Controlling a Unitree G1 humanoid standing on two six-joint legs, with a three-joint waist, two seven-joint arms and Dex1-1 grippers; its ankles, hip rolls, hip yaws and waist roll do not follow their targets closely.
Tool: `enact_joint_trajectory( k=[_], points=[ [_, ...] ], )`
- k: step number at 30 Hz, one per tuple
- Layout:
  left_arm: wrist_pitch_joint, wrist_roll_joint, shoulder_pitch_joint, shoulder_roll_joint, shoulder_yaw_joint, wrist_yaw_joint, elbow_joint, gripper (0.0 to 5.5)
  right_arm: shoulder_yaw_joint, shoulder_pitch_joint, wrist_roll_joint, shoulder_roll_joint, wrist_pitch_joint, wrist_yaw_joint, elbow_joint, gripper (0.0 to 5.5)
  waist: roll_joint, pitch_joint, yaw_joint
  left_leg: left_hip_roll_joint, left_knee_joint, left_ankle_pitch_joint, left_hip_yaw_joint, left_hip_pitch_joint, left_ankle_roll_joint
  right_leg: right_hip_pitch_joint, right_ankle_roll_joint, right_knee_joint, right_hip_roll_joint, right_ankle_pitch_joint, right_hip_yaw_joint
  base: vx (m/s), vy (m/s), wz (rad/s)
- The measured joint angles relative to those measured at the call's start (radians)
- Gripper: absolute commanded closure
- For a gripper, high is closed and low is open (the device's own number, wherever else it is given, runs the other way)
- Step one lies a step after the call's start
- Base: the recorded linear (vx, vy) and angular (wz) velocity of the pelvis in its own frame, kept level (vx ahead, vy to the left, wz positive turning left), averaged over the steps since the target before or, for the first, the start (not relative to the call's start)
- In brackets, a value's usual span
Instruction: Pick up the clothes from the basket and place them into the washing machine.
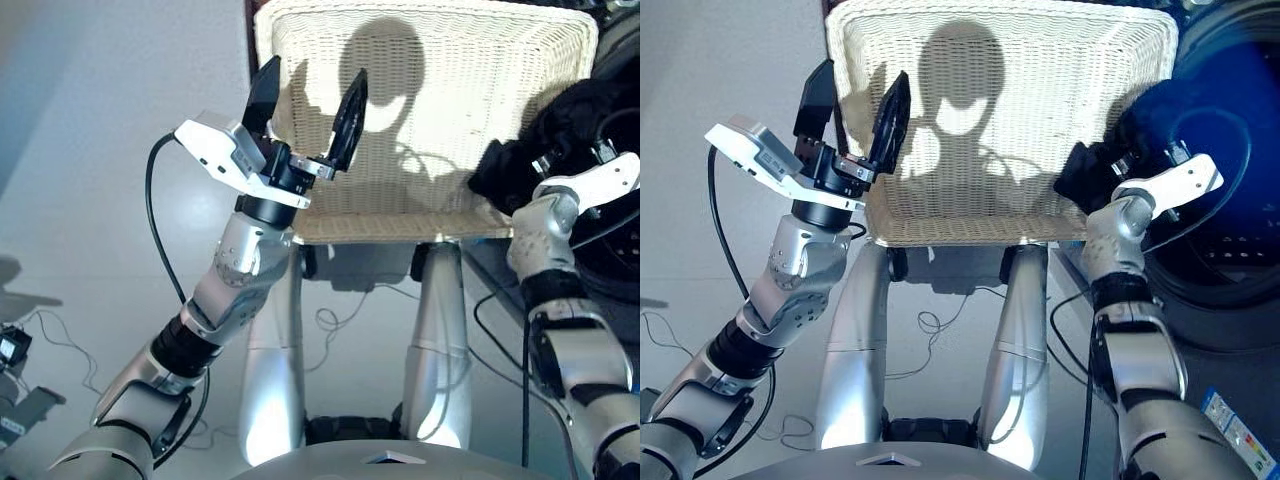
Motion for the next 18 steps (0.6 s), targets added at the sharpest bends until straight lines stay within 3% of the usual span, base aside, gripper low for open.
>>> enact_joint_trajectory(
  k=[4,7,13,18],
  points=[
    [0.004,0.001,0.002,-0.013,0.006,0.001,0.0,0.0,0.083,0.11,-0.038,0.067,0.001,0.053,-0.127,0.0,-0.005,0.0,-0.006,0.016,-0.03,0.009,-0.001,0.03,-0.022,0.005,-0.024,0.006,0.021,-0.004,-0.003,0.0,0.0,0.0],
    [0.006,0.001,0.017,-0.029,0.009,0.0,-0.002,0.0,0.125,0.187,0.058,0.147,-0.001,0.15,-0.142,0.0,-0.005,-0.001,-0.007,0.024,-0.047,0.015,-0.007,0.037,-0.036,-0.001,-0.043,0.015,0.033,-0.012,-0.009,0.0,0.0,0.0],
    [0.025,0.001,0.029,-0.044,0.006,0.0,-0.001,0.0,0.192,0.227,0.196,0.213,0.002,0.25,-0.141,0.0,-0.005,-0.001,-0.012,0.036,-0.062,0.024,-0.007,0.039,-0.051,-0.01,-0.051,0.017,0.048,-0.008,-0.01,0.0,0.0,0.0],
    [0.026,0.001,0.037,-0.066,0.005,0.0,0.0,0.0,0.217,0.226,0.225,0.226,0.003,0.275,-0.14,0.0,-0.005,-0.001,-0.011,0.039,-0.065,0.025,-0.007,0.048,-0.053,-0.004,-0.054,0.018,0.05,-0.008,-0.012,0.0,0.0,0.0]
  ],
)
